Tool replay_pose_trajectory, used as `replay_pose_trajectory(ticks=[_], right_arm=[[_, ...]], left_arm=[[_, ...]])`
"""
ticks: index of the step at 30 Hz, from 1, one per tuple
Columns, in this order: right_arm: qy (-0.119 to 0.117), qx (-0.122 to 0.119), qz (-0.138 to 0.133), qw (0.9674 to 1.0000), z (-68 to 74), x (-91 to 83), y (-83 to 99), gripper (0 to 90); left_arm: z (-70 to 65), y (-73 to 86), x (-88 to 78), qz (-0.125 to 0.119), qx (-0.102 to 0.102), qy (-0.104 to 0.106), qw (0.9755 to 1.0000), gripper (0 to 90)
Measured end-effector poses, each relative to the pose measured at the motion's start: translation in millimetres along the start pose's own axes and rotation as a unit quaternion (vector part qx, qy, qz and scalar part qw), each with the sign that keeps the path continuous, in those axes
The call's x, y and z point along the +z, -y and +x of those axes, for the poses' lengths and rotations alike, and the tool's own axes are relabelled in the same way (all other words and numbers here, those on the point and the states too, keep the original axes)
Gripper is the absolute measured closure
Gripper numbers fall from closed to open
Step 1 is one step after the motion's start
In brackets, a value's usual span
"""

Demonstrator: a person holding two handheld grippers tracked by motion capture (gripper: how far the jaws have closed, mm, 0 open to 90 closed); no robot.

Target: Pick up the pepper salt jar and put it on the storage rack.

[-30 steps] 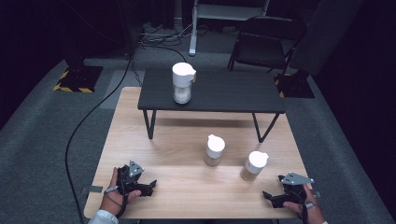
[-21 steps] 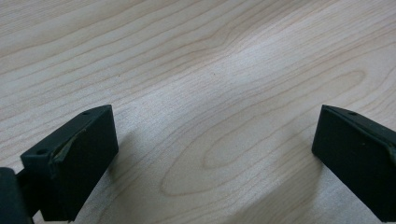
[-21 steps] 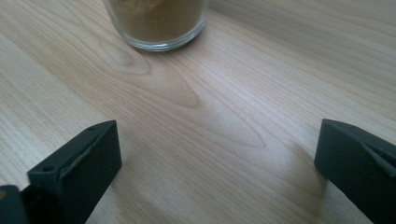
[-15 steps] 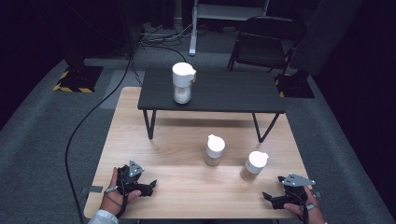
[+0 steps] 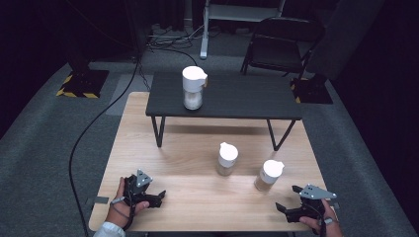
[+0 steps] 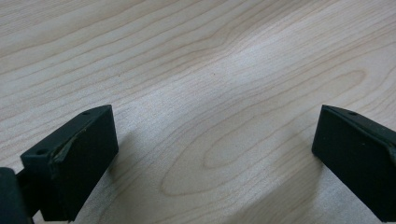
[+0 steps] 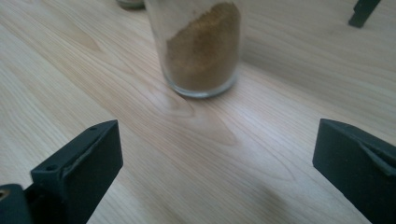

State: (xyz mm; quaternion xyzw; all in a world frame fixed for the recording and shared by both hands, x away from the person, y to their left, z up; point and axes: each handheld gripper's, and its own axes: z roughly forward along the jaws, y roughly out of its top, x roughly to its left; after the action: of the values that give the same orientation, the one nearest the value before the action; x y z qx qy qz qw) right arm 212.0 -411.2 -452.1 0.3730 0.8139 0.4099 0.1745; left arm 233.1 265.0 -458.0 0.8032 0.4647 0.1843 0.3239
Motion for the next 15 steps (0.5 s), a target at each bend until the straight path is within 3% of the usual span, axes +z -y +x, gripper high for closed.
replay_pose_trajectory(ticks=[6, 15], right_arm=[[-0.005, 0.003, -0.002, 1.0000, 10.4, -0.9, -3.3, 1.2], [0.008, 0.016, -0.007, 0.9998, 31.4, 0.1, -4.2, 1.7]], left_arm=[[-0.1, 0.2, -0.1, 0.000, 0.000, 0.000, 1.0000, 0.2], [-0.1, 0.3, -0.1, 0.000, 0.000, 0.000, 1.0000, 0.2]])
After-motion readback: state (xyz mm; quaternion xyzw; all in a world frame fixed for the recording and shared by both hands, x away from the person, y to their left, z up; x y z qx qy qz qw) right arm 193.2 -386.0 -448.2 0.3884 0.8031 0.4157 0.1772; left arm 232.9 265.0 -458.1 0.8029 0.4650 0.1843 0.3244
